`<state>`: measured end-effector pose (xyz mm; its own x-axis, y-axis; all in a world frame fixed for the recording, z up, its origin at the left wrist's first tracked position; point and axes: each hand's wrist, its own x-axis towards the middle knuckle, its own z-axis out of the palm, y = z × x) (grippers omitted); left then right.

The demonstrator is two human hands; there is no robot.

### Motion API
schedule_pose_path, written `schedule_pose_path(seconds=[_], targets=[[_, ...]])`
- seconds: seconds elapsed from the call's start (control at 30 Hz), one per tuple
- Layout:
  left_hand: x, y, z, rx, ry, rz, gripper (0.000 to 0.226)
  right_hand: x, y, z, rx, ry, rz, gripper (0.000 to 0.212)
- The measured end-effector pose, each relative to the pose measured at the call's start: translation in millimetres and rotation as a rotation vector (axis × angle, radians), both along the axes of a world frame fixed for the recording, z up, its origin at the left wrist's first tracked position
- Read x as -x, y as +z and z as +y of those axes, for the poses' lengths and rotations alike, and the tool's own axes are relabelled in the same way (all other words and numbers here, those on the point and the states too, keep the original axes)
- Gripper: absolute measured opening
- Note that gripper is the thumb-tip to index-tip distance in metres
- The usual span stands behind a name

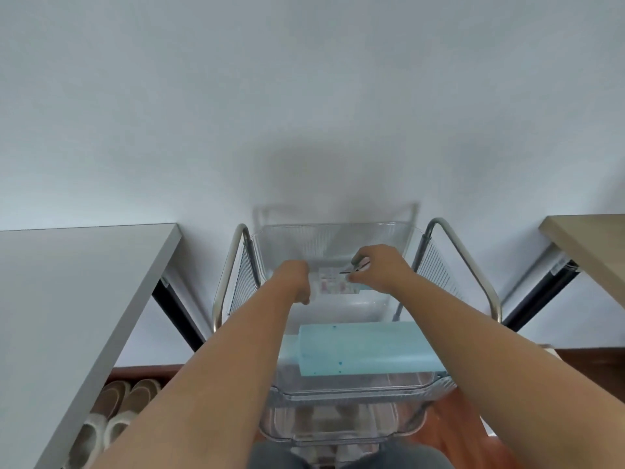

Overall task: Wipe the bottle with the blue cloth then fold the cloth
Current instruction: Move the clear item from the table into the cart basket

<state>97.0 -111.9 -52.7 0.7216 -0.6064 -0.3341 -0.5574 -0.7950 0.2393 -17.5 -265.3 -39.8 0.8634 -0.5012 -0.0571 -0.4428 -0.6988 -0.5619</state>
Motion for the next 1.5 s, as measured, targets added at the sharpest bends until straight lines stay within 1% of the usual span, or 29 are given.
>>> schedule_pose_path(seconds=[0.1,0.23,0.3,0.4,0.47,0.67,0.8,0.9,0.97,1.0,1.1,1.17,1.23,1.3,1.37,1.5], targets=[[-2,-9,-4,0.048,-0.004,-0.026,0.068,-9,-9,9,0.069,0.025,0.036,0.035],[-6,-19,-5,0.112,-0.015,-0.076,0.057,-14,-18,11,0.076,0.006,0.071,0.049],[-7,-22,-5,0.139,-0.019,-0.079,0.053,-16,-21,10,0.107,0.025,0.101,0.051],[-6,-27,-5,0.209,0.017,-0.054,0.063,-19,-25,12,0.139,0.036,0.131,0.046],[-5,-29,-6,0.244,0.032,-0.053,0.064,-22,-26,13,0.146,0.031,0.134,0.042],[-4,-31,-7,0.267,0.052,-0.052,0.073,-27,-28,14,0.223,0.054,0.150,0.038],[-2,-31,-7,0.229,0.034,-0.108,0.071,-28,-31,12,0.235,0.059,0.140,0.039],[-2,-26,-4,0.178,0.025,-0.135,0.078,-25,-27,11,0.212,0.056,0.145,0.043],[-2,-19,0,0.165,0.014,-0.138,0.079,-22,-18,9,0.175,0.027,0.102,0.044],[-1,-14,1,0.170,0.008,-0.140,0.075,-21,-10,8,0.161,0.000,0.052,0.042],[8,10,9,0.221,-0.023,-0.139,0.059,-11,20,5,0.089,-0.095,-0.171,0.029],[20,32,17,0.322,-0.069,-0.132,0.051,-3,44,9,0.045,-0.136,-0.304,0.019],[35,57,34,0.462,-0.145,-0.127,0.046,4,65,20,0.006,-0.138,-0.392,0.014],[49,82,61,0.593,-0.232,-0.131,0.039,11,82,41,-0.033,-0.095,-0.455,0.010],[58,102,98,0.671,-0.267,-0.172,0.033,16,95,69,-0.070,-0.018,-0.504,0.008],[63,126,181,0.727,-0.159,-0.282,0.027,21,107,135,-0.145,0.172,-0.551,0.008]])
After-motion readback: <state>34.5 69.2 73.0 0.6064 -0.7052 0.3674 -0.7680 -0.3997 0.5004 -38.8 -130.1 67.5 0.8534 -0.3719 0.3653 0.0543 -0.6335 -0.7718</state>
